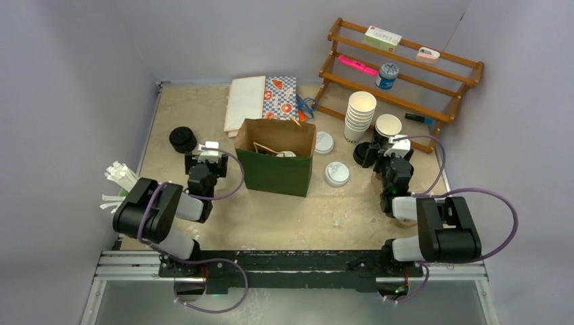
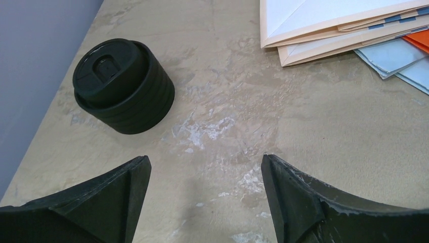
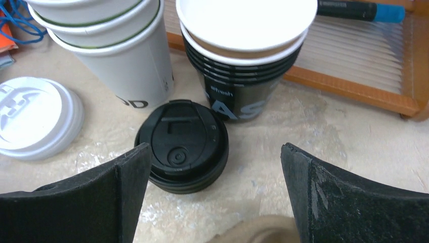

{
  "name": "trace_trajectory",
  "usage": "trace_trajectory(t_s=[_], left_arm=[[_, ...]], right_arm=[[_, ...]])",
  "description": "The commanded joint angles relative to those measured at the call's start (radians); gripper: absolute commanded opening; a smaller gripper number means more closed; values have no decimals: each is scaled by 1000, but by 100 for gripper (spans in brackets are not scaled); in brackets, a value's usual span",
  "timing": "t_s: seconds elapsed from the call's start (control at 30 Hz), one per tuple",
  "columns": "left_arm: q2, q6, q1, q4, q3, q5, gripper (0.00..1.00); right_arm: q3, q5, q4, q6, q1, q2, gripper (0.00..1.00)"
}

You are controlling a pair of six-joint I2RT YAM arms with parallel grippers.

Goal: Pack the takeout coffee

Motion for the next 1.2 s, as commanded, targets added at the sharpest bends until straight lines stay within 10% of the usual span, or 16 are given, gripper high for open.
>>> trace_trajectory(t_s=[0.0,0.37,0.5,0.7,0.77,1.17], left_arm=[[79,21,22,201,24,44,84],[112,-3,32,195,39,12,77],[112,-3,32,195,38,12,92],[113,-4,32,193,39,13,93],[112,-3,32,195,38,12,93],[113,-3,33,195,40,12,95]], right_arm=[[61,-27,7,-17,-7,14,98],[46,-133,33,-50,-17,6,98],[58,-170,42,-48,-18,24,98],[-32,-170,388,5,-17,202,98],[46,-145,186,-36,-17,171,98],[38,-52,217,-2,-9,187,98]])
